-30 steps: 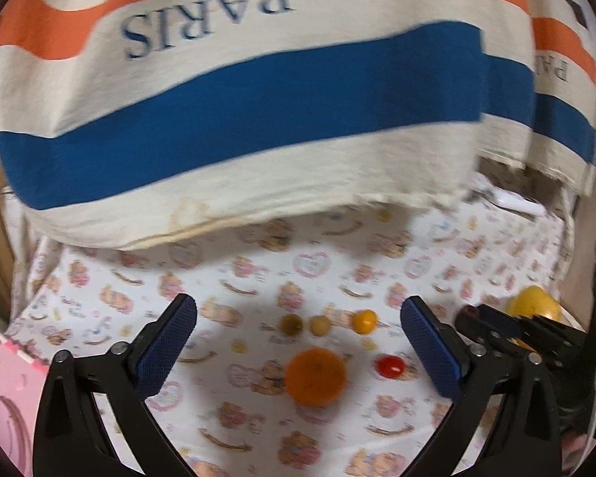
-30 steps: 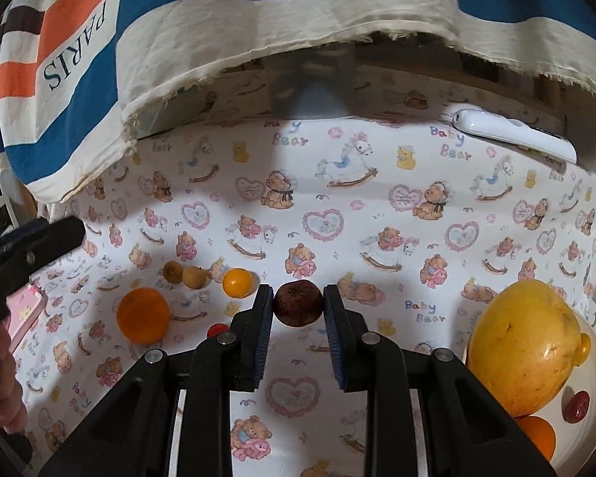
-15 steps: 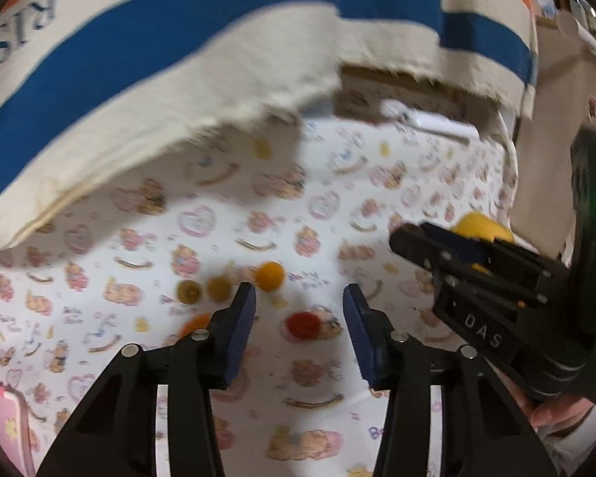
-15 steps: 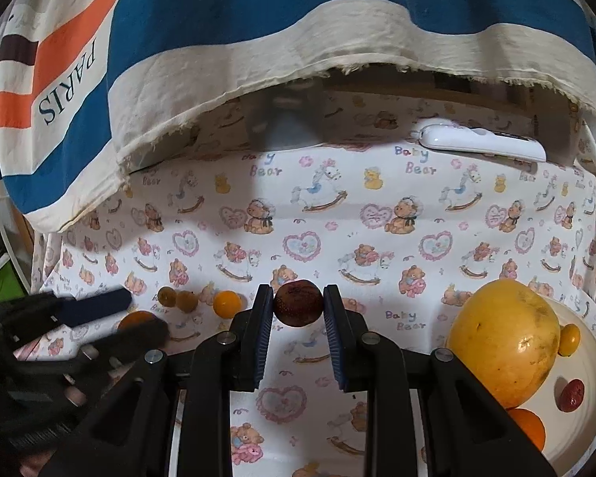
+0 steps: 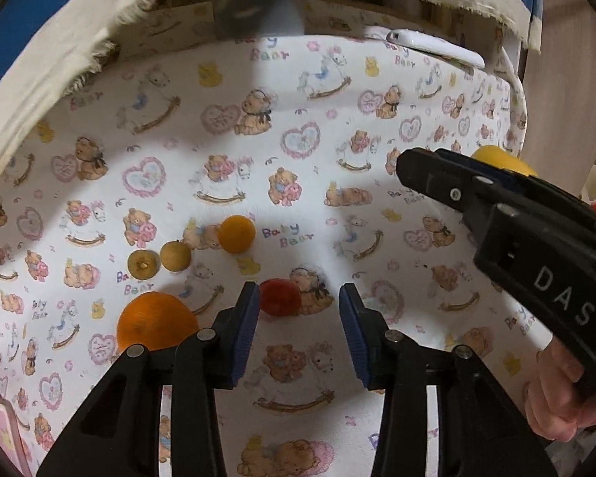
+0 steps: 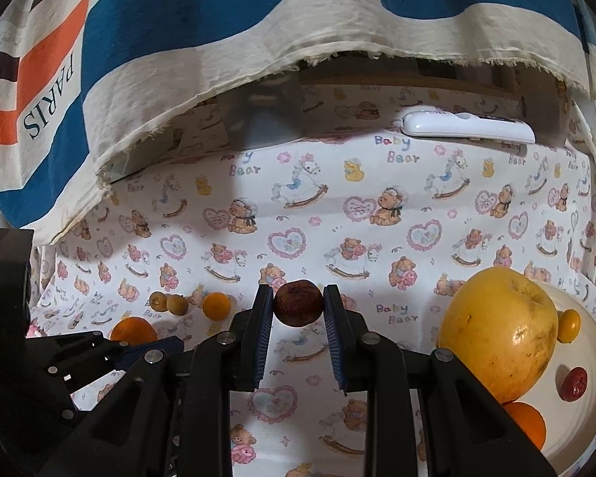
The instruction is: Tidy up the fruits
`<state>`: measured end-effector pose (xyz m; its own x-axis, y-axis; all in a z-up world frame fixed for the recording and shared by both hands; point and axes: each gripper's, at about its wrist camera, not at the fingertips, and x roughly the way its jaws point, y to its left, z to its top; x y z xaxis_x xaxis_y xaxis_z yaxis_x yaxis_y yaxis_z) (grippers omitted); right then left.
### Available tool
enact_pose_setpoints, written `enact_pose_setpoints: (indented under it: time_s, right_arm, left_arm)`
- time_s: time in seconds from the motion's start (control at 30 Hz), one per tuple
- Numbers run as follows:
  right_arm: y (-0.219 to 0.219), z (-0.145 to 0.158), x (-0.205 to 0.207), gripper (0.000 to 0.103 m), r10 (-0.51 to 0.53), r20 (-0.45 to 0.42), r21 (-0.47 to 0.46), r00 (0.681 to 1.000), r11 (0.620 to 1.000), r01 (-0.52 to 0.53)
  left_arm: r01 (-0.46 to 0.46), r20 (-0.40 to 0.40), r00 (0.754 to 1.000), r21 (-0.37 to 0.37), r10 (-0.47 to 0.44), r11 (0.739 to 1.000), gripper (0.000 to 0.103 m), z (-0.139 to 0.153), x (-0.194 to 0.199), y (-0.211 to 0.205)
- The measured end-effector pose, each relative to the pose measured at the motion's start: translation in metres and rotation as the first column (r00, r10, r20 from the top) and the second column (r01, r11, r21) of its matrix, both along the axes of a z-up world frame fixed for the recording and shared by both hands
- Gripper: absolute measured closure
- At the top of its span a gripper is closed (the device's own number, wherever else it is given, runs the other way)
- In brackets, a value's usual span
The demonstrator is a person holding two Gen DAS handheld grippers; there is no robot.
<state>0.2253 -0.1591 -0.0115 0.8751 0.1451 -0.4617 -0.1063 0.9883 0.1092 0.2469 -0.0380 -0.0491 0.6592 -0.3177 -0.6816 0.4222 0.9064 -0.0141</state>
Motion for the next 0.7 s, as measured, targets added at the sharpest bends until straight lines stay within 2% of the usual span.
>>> enact_pose_setpoints:
  time_s: [0.1, 0.2, 0.37, 0.57, 0.7]
  right_arm:
    - [-0.001, 0.0, 0.001, 0.076, -0.004, -0.004, 0.001, 1.0, 1.0, 0.004]
    - [-0.001, -0.001, 0.001, 0.076, -0.004, -0.003, -0.001, 1.0, 1.0, 0.004]
    - [-0.002, -0.001, 0.0, 0.076, -0.004, -0.005, -0.002, 1.0, 1.0, 0.004]
    - [-0.002, 0.0, 0.001, 0.076, -0.005, -0.005, -0.003, 1.0, 1.0, 0.005]
    - [-0.003, -0.001, 0.0, 0.076, -0.008, -0.004, -0.005, 1.0, 1.0, 0.008]
  left_arm:
    - [-0.004, -0.03, 1.0, -0.018, 0.003, 1.0, 0.063, -0.002, 0.005, 0.003]
    - [-0.025, -0.085, 0.996, -0.037, 0.021, 0.999, 0.073, -0.007, 0.014, 0.009]
    - [-0.046, -0.139, 0.99, -0.07, 0.035, 0.997, 0.077, -0.013, 0.021, 0.016]
    - [-0.039, -0.137, 0.99, -0.062, 0.03, 0.997, 0.08, -0.015, 0.02, 0.013]
    - [-0.046, -0.102, 0.994, -0.058, 0.04, 0.997, 0.081, -0.011, 0.017, 0.012]
